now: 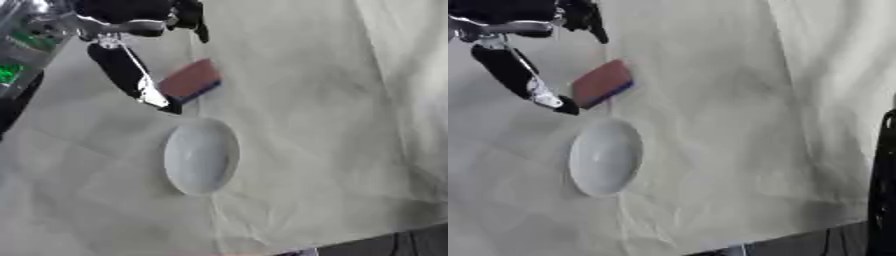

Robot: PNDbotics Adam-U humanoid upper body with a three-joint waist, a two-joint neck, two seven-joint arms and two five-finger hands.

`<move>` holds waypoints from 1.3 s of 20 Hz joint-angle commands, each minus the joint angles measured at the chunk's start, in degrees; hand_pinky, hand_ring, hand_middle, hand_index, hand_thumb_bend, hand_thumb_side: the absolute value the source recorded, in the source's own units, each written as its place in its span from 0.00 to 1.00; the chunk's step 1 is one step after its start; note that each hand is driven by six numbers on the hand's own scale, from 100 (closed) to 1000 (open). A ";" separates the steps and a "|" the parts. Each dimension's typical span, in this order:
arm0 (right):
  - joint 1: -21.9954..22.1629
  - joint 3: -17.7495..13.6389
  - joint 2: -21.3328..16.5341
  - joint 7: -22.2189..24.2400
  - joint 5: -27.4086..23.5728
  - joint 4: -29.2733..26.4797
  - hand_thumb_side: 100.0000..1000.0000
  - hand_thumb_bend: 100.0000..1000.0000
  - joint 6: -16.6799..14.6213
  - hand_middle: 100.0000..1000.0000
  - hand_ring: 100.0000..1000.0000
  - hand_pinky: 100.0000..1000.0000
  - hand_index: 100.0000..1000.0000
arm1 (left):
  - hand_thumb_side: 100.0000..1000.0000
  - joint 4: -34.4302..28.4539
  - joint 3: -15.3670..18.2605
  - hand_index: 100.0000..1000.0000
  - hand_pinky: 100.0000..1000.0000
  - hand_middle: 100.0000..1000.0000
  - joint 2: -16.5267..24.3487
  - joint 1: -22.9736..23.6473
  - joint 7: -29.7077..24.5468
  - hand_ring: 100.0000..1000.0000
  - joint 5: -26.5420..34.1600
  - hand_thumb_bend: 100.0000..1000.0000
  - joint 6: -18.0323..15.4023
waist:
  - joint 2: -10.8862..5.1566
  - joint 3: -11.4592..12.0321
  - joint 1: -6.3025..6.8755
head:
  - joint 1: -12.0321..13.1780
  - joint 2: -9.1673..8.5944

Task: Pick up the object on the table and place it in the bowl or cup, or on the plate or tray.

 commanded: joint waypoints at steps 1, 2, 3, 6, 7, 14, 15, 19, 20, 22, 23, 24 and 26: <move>-1.16 0.19 0.15 -0.28 0.08 -1.37 0.55 0.00 0.05 0.94 0.72 0.64 0.98 | 0.63 0.76 0.64 0.78 0.29 0.64 0.92 -0.69 0.07 0.51 -0.38 0.54 0.15 | -0.70 -0.08 -0.48 | 0.25 -0.21; -1.19 0.19 0.17 -0.31 0.09 -1.41 0.55 0.00 0.08 0.94 0.72 0.64 0.98 | 0.63 1.00 0.61 0.78 0.29 0.64 0.85 -0.72 0.11 0.51 -0.40 0.54 0.08 | -0.63 -0.11 -0.48 | 0.24 -0.21; -1.27 0.19 0.21 -0.34 0.08 -1.47 0.55 0.00 0.09 0.94 0.72 0.64 0.98 | 0.63 1.15 0.61 0.78 0.29 0.64 0.90 -0.65 0.19 0.51 -0.34 0.53 -0.04 | -0.50 -0.16 -0.48 | 0.25 -0.21; -1.53 0.21 0.41 -0.43 0.09 -1.72 0.55 0.00 0.13 0.94 0.72 0.64 0.98 | 0.64 1.22 1.00 0.78 0.30 0.65 1.54 0.00 0.55 0.52 -0.50 0.53 -0.27 | -0.18 -0.33 -0.48 | 0.30 -0.21; -1.65 0.20 0.48 -0.50 0.10 -1.82 0.55 0.00 0.15 0.94 0.72 0.64 0.98 | 0.64 1.32 1.24 0.78 0.30 0.65 1.79 0.37 0.70 0.52 -0.69 0.53 -0.23 | -0.04 -0.44 -0.48 | 0.29 -0.21; -2.15 0.13 0.52 -0.62 0.09 -1.93 0.55 0.00 0.20 0.94 0.72 0.64 0.98 | 0.65 3.43 2.18 0.77 0.29 0.64 2.14 1.79 1.48 0.51 -1.44 0.51 0.36 | 0.71 -0.86 -0.48 | 0.47 -0.21; -2.23 0.12 0.54 -0.63 0.08 -1.93 0.55 0.00 0.18 0.94 0.72 0.64 0.98 | 0.65 3.99 2.30 0.77 0.29 0.64 2.05 1.83 1.55 0.51 -1.37 0.51 0.50 | 0.80 -0.94 -0.48 | 0.50 -0.21; -2.40 0.15 0.53 -0.63 0.05 -1.89 0.55 0.00 0.11 0.94 0.72 0.64 0.98 | 0.66 6.35 2.59 0.77 0.29 0.64 1.76 1.43 1.72 0.51 -1.20 0.50 0.82 | 1.02 -1.04 -0.48 | 0.64 -0.21; -2.42 0.15 0.53 -0.61 0.04 -1.87 0.55 0.00 0.10 0.94 0.72 0.64 0.98 | 0.66 7.05 2.64 0.77 0.29 0.64 1.67 1.17 1.76 0.51 -1.11 0.50 0.84 | 1.06 -1.05 -0.48 | 0.68 -0.21; -2.47 0.16 0.54 -0.59 0.01 -1.85 0.55 0.00 0.07 0.94 0.72 0.64 0.98 | 0.66 8.23 2.75 0.77 0.29 0.63 1.54 0.66 1.83 0.50 -0.68 0.49 0.82 | 1.11 -1.07 -0.48 | 0.75 -0.21; -2.49 0.18 0.55 -0.59 0.01 -1.85 0.55 0.00 0.05 0.94 0.72 0.64 0.98 | 0.66 8.71 2.85 0.77 0.29 0.63 1.52 0.41 1.87 0.50 -0.40 0.49 0.85 | 1.14 -1.08 -0.48 | 0.81 -0.21; -2.51 0.19 0.58 -0.59 0.00 -1.86 0.55 0.00 0.04 0.94 0.72 0.64 0.98 | 0.66 9.16 2.92 0.77 0.29 0.63 1.47 0.16 1.88 0.50 -0.08 0.48 0.88 | 1.16 -1.10 -0.48 | 0.86 -0.21; -2.53 0.22 0.62 -0.60 0.00 -1.89 0.55 0.00 0.04 0.94 0.72 0.64 0.98 | 0.67 9.94 2.96 0.77 0.28 0.63 1.30 -0.28 1.79 0.50 0.53 0.48 0.95 | 1.18 -1.13 -0.48 | 0.93 -0.21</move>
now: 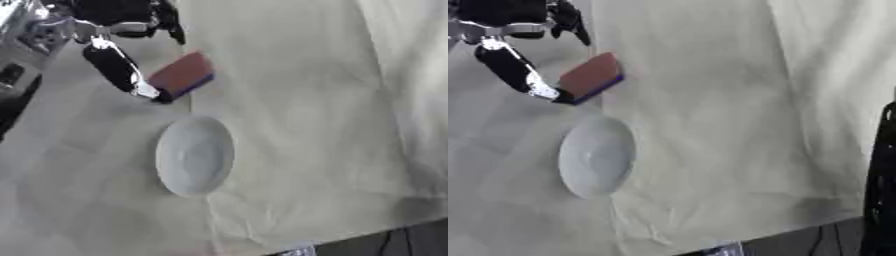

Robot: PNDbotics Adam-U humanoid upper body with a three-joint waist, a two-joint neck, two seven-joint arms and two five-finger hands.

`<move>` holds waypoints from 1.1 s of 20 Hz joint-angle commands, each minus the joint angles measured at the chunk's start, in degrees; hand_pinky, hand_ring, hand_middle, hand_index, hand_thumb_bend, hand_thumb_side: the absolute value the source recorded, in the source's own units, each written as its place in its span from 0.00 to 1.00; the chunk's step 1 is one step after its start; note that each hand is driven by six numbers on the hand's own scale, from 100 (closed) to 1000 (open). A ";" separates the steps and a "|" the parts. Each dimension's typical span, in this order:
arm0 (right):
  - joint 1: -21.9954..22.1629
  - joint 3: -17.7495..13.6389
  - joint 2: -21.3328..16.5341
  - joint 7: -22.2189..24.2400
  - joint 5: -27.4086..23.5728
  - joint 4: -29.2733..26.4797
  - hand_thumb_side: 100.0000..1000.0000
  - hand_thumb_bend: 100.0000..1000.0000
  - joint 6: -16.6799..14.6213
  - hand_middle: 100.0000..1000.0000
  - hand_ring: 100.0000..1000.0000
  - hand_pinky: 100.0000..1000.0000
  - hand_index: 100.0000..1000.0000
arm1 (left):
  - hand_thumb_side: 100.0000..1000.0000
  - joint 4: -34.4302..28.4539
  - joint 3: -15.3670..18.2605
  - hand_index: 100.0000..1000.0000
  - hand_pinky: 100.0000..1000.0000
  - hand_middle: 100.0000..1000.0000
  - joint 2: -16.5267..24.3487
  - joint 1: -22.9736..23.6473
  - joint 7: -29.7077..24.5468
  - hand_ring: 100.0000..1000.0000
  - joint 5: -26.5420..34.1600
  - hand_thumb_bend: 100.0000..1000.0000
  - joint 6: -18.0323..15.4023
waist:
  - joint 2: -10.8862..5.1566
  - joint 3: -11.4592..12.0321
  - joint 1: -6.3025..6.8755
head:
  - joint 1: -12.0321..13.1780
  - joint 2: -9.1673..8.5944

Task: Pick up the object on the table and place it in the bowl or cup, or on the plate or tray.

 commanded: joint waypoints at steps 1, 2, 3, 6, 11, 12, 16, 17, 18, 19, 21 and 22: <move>-0.78 0.23 0.16 -0.09 -0.03 -1.08 0.55 0.00 -0.06 0.94 0.72 0.64 0.98 | 0.67 0.84 1.11 0.77 0.28 0.63 1.14 -1.42 0.02 0.50 0.91 0.48 0.09 | -1.02 -0.08 -0.49 | 0.53 -0.21; -0.78 0.24 0.19 -0.10 -0.03 -1.10 0.55 0.00 -0.05 0.94 0.72 0.64 0.98 | 0.67 1.18 1.07 0.77 0.28 0.63 1.02 -1.60 -0.09 0.50 1.01 0.48 0.08 | -1.02 -0.09 -0.49 | 0.55 -0.21; -0.78 0.26 0.23 -0.10 -0.03 -1.13 0.55 0.00 -0.05 0.94 0.72 0.64 0.98 | 0.67 1.54 1.02 0.77 0.28 0.63 0.86 -1.79 -0.20 0.50 1.06 0.47 0.07 | -1.02 -0.12 -0.49 | 0.59 -0.21; -0.76 0.30 0.30 -0.13 -0.02 -1.21 0.55 0.00 -0.01 0.94 0.72 0.64 0.98 | 0.67 2.63 0.86 0.76 0.28 0.63 0.37 -2.41 -0.45 0.50 1.04 0.47 -0.01 | -1.04 -0.14 -0.49 | 0.64 -0.21; -0.65 0.33 0.34 -0.19 0.01 -1.29 0.55 0.00 0.05 0.94 0.72 0.64 0.98 | 0.67 4.03 0.55 0.77 0.29 0.63 -0.28 -3.27 -0.65 0.50 0.56 0.48 -0.34 | -1.14 -0.09 -0.49 | 0.62 -0.21; -0.62 0.32 0.34 -0.20 0.02 -1.29 0.55 0.00 0.06 0.94 0.72 0.64 0.98 | 0.67 4.15 0.49 0.77 0.29 0.63 -0.36 -3.38 -0.68 0.50 0.40 0.48 -0.45 | -1.16 -0.05 -0.49 | 0.60 -0.21; -0.49 0.31 0.34 -0.24 0.07 -1.31 0.56 0.00 0.11 0.94 0.72 0.64 0.98 | 0.67 4.69 0.27 0.77 0.29 0.63 -0.79 -3.82 -0.82 0.50 -0.15 0.48 -0.71 | -1.28 0.05 -0.49 | 0.60 -0.21; -0.46 0.32 0.36 -0.25 0.09 -1.32 0.56 0.00 0.12 0.94 0.72 0.64 0.98 | 0.67 4.98 0.14 0.77 0.30 0.63 -1.04 -3.97 -0.92 0.51 -0.33 0.48 -0.79 | -1.32 0.07 -0.49 | 0.58 -0.21; -0.44 0.33 0.38 -0.25 0.11 -1.34 0.56 0.00 0.13 0.94 0.72 0.64 0.98 | 0.67 5.29 -0.04 0.77 0.30 0.63 -1.35 -4.15 -1.06 0.51 -0.56 0.48 -0.92 | -1.35 0.09 -0.49 | 0.57 -0.21; -0.43 0.34 0.40 -0.25 0.12 -1.36 0.56 0.00 0.15 0.94 0.72 0.64 0.98 | 0.68 5.59 -0.22 0.77 0.30 0.64 -1.64 -4.30 -1.16 0.51 -0.78 0.48 -1.07 | -1.36 0.09 -0.49 | 0.56 -0.21; -0.45 0.40 0.49 -0.22 0.14 -1.41 0.56 0.00 0.16 0.94 0.72 0.64 0.98 | 0.68 6.08 -0.60 0.77 0.30 0.64 -2.20 -4.49 -1.35 0.51 -1.26 0.48 -1.43 | -1.34 0.05 -0.49 | 0.50 -0.21; -0.49 0.43 0.54 -0.22 0.14 -1.45 0.56 0.00 0.16 0.94 0.71 0.64 0.98 | 0.68 6.24 -0.75 0.77 0.30 0.64 -2.39 -4.49 -1.39 0.51 -1.53 0.48 -1.60 | -1.30 0.00 -0.49 | 0.44 -0.21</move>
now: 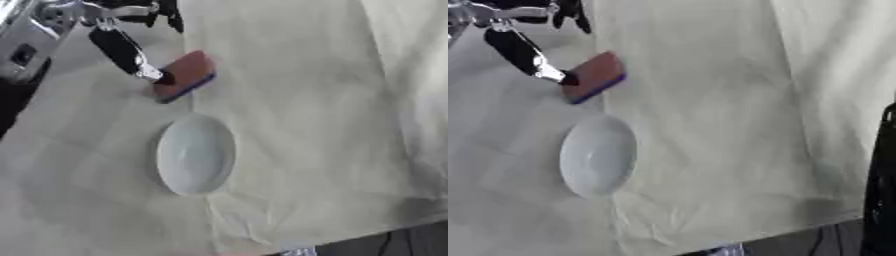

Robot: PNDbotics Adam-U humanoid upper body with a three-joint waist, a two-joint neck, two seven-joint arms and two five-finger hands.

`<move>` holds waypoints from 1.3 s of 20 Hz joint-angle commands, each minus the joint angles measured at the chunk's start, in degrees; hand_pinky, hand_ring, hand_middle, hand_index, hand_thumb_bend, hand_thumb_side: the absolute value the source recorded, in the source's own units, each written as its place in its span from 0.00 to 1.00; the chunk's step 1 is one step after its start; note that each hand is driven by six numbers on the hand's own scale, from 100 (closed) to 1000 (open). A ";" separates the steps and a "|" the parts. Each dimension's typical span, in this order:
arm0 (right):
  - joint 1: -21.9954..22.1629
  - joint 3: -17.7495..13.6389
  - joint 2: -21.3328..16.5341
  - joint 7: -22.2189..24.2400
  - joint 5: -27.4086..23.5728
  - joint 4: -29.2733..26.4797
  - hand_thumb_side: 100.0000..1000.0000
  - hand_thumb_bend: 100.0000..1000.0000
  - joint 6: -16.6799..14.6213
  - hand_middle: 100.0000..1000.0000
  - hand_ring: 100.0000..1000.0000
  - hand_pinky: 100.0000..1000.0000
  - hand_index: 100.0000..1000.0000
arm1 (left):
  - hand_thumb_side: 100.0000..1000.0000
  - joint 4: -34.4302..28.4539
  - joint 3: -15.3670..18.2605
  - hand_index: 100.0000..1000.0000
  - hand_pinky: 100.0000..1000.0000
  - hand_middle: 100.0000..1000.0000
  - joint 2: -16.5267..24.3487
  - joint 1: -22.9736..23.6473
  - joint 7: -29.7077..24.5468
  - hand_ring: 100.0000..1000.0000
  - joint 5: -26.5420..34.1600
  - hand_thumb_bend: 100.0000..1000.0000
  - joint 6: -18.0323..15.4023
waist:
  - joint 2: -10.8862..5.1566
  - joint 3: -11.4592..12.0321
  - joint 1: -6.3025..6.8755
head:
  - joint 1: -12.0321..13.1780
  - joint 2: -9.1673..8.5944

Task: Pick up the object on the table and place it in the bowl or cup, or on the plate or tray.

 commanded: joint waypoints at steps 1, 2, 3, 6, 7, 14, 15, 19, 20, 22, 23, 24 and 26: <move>-0.55 0.14 0.12 -0.08 0.13 -1.32 0.56 0.00 0.03 0.94 0.71 0.64 0.98 | 0.69 0.24 -0.03 0.77 0.30 0.64 0.35 -1.02 -0.18 0.51 -1.12 0.48 -0.55 | -1.25 0.00 -0.49 | 0.32 -0.21; -0.60 0.17 0.18 -0.08 0.12 -1.37 0.56 0.00 0.03 0.94 0.71 0.64 0.98 | 0.68 0.50 -0.10 0.77 0.30 0.64 0.17 -0.96 -0.17 0.51 -1.41 0.48 -0.61 | -1.19 -0.08 -0.49 | 0.31 -0.21; -0.65 0.19 0.23 -0.09 0.11 -1.41 0.56 0.00 0.04 0.94 0.71 0.64 0.98 | 0.69 0.73 -0.18 0.77 0.30 0.64 0.03 -0.92 -0.14 0.51 -1.65 0.48 -0.69 | -1.13 -0.14 -0.49 | 0.29 -0.21; -0.84 0.25 0.32 -0.08 0.10 -1.48 0.56 0.00 0.05 0.94 0.71 0.64 0.98 | 0.69 1.42 -0.45 0.77 0.30 0.64 -0.45 -0.82 -0.08 0.51 -2.38 0.48 -0.95 | -0.89 -0.33 -0.49 | 0.33 -0.21; -0.87 0.26 0.34 -0.07 0.10 -1.48 0.56 0.00 0.05 0.94 0.71 0.64 0.98 | 0.69 1.59 -0.51 0.77 0.30 0.64 -0.56 -0.83 -0.02 0.51 -2.56 0.48 -1.04 | -0.86 -0.36 -0.49 | 0.36 -0.21; -1.22 0.35 0.54 -0.10 0.11 -1.60 0.56 0.00 -0.02 0.94 0.71 0.64 0.98 | 0.70 2.34 -0.88 0.77 0.31 0.64 -1.05 -0.43 0.12 0.51 -3.78 0.49 -1.59 | -0.52 -0.61 -0.49 | 0.40 -0.21; -1.30 0.38 0.60 -0.10 0.12 -1.66 0.56 0.00 -0.02 0.94 0.71 0.64 0.98 | 0.70 2.31 -0.90 0.77 0.31 0.64 -0.99 -0.23 0.20 0.51 -4.12 0.50 -1.68 | -0.44 -0.66 -0.49 | 0.37 -0.21; -1.74 0.52 0.90 -0.11 0.14 -1.87 0.56 0.00 -0.01 0.94 0.71 0.64 0.98 | 0.71 3.62 -0.85 0.77 0.32 0.65 -1.28 0.70 0.63 0.52 -6.98 0.51 -1.84 | 0.03 -1.03 -0.49 | 0.26 -0.21; -1.82 0.52 0.91 -0.12 0.14 -1.88 0.56 0.00 0.00 0.94 0.71 0.64 0.98 | 0.71 4.07 -0.87 0.77 0.32 0.65 -1.45 0.84 0.83 0.52 -7.48 0.51 -1.94 | 0.13 -1.10 -0.49 | 0.29 -0.21; -1.92 0.51 0.89 -0.13 0.14 -1.87 0.56 0.00 -0.01 0.94 0.71 0.64 0.98 | 0.71 4.62 -0.92 0.77 0.32 0.65 -1.60 0.93 1.22 0.52 -8.10 0.51 -2.20 | 0.27 -1.13 -0.49 | 0.37 -0.21; -1.95 0.50 0.87 -0.14 0.14 -1.85 0.56 0.00 -0.03 0.94 0.71 0.64 0.98 | 0.71 4.74 -0.94 0.77 0.32 0.65 -1.61 0.95 1.37 0.52 -8.30 0.51 -2.32 | 0.32 -1.13 -0.49 | 0.41 -0.21; -1.97 0.48 0.84 -0.14 0.13 -1.83 0.56 0.00 -0.04 0.94 0.71 0.64 0.98 | 0.71 4.76 -0.98 0.77 0.32 0.65 -1.59 0.97 1.49 0.52 -8.47 0.51 -2.43 | 0.36 -1.11 -0.49 | 0.42 -0.21; -1.98 0.46 0.80 -0.16 0.14 -1.79 0.56 0.00 -0.06 0.94 0.71 0.64 0.98 | 0.71 4.72 -1.00 0.78 0.33 0.65 -1.48 1.04 1.64 0.52 -8.77 0.51 -2.59 | 0.38 -1.07 -0.49 | 0.43 -0.21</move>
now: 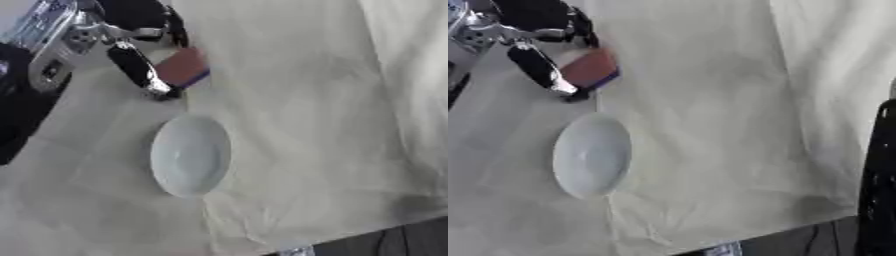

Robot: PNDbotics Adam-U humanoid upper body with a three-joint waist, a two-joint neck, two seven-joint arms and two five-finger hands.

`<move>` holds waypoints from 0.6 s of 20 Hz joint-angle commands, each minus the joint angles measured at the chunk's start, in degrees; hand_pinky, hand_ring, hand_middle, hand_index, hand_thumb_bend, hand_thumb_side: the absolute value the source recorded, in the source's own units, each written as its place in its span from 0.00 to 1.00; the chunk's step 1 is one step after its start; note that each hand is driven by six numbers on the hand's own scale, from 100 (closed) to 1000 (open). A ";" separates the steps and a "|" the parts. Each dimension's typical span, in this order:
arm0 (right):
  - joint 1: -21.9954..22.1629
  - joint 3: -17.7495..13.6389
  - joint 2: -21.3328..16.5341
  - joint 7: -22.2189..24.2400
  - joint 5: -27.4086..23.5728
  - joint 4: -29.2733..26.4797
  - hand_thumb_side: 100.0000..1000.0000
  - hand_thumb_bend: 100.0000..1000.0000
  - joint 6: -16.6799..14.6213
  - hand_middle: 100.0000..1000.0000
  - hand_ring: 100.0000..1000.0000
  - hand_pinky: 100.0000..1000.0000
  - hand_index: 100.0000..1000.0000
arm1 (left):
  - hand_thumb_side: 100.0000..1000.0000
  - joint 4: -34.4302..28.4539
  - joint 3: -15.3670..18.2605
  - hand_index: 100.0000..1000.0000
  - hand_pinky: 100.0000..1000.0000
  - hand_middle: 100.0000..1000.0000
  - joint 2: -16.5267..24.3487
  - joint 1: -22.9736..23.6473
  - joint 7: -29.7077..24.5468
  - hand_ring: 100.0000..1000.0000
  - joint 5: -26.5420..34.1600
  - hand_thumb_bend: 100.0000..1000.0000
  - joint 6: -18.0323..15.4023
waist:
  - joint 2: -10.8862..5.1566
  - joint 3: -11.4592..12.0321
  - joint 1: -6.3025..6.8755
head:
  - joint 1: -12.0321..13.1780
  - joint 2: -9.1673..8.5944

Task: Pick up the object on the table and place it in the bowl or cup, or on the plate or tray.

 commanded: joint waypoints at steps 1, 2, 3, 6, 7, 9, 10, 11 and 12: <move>-0.91 0.08 -0.21 -0.16 0.14 -1.29 0.56 0.00 -0.08 0.94 0.71 0.64 0.98 | 0.71 0.41 0.32 0.78 0.33 0.65 0.85 0.06 0.24 0.52 -1.31 0.52 -0.16 | -0.73 0.10 -0.49 | 0.44 -0.21; -0.91 0.07 -0.21 -0.18 0.16 -1.28 0.56 0.00 -0.08 0.94 0.71 0.64 0.98 | 0.71 0.31 0.33 0.78 0.34 0.66 1.00 0.11 0.29 0.53 -1.60 0.53 -0.22 | -0.74 0.12 -0.49 | 0.44 -0.21; -0.90 0.07 -0.21 -0.20 0.18 -1.29 0.56 0.00 -0.08 0.94 0.71 0.64 0.98 | 0.71 0.18 0.33 0.78 0.34 0.66 1.11 0.17 0.37 0.53 -1.96 0.53 -0.30 | -0.75 0.13 -0.49 | 0.44 -0.21; -0.86 0.06 -0.20 -0.28 0.25 -1.34 0.56 0.00 -0.06 0.94 0.71 0.64 0.98 | 0.70 -1.04 0.03 0.79 0.36 0.68 1.95 0.58 0.89 0.54 -4.60 0.57 -0.89 | -0.81 0.23 -0.49 | 0.41 -0.21; -0.85 0.07 -0.20 -0.30 0.27 -1.35 0.56 0.00 -0.06 0.94 0.71 0.64 0.98 | 0.70 -1.45 -0.12 0.80 0.37 0.68 2.11 0.75 1.13 0.55 -5.59 0.58 -1.14 | -0.83 0.25 -0.49 | 0.41 -0.21; -0.83 0.07 -0.19 -0.32 0.31 -1.36 0.56 0.00 -0.05 0.94 0.71 0.64 0.98 | 0.69 -2.01 -0.50 0.79 0.37 0.68 2.19 0.97 1.50 0.55 -7.03 0.58 -1.63 | -0.86 0.26 -0.49 | 0.45 -0.21; -0.82 0.08 -0.18 -0.33 0.33 -1.36 0.56 0.00 -0.04 0.94 0.71 0.64 0.98 | 0.67 -2.23 -0.66 0.78 0.37 0.67 2.14 1.04 1.71 0.54 -7.48 0.55 -1.83 | -0.87 0.26 -0.49 | 0.47 -0.21; -0.82 0.08 -0.17 -0.33 0.35 -1.36 0.56 0.00 -0.04 0.94 0.71 0.64 0.98 | 0.67 -2.42 -0.80 0.77 0.36 0.67 2.11 1.10 1.94 0.54 -7.74 0.54 -1.97 | -0.89 0.26 -0.49 | 0.48 -0.21; -0.81 0.09 -0.17 -0.33 0.37 -1.36 0.56 0.00 -0.04 0.94 0.71 0.64 0.98 | 0.61 -2.60 -0.90 0.74 0.35 0.65 2.06 1.15 2.22 0.52 -7.79 0.46 -2.04 | -0.91 0.26 -0.49 | 0.50 -0.21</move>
